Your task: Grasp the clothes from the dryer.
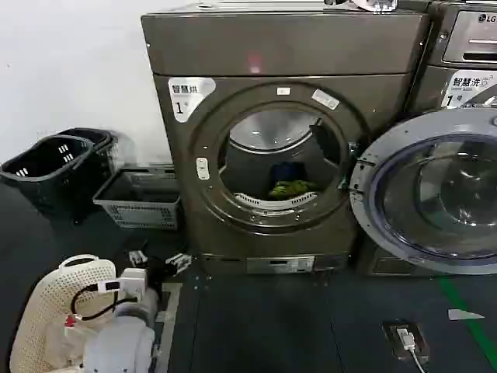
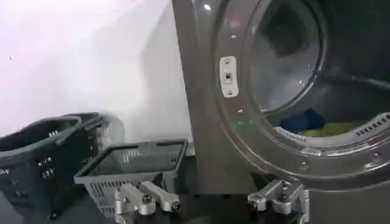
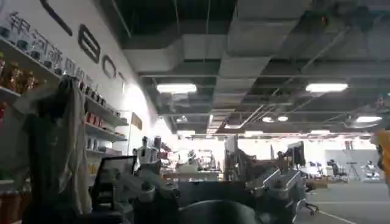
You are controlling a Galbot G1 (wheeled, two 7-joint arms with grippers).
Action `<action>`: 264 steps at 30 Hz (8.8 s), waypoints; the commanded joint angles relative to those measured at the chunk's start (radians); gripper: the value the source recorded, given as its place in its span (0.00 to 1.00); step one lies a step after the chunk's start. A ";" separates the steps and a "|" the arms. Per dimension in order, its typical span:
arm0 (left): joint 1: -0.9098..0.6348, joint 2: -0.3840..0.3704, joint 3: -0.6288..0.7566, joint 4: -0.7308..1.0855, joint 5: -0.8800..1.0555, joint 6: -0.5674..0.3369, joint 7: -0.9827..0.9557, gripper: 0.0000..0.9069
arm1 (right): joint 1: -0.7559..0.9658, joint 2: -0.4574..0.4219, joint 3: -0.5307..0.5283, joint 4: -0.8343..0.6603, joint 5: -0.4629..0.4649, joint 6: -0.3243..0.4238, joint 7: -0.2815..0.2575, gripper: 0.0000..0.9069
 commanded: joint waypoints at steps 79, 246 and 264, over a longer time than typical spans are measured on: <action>0.027 -0.003 -0.006 -0.036 -0.030 0.049 0.003 1.00 | 0.031 -0.001 -0.057 -0.013 0.023 0.069 0.046 1.00; 0.028 -0.002 0.026 -0.028 -0.069 0.049 -0.031 1.00 | 0.026 0.029 -0.033 -0.012 0.087 0.154 0.099 1.00; -0.010 -0.003 0.028 0.000 -0.059 0.049 -0.044 1.00 | 0.008 0.040 -0.036 -0.023 0.084 0.187 0.096 1.00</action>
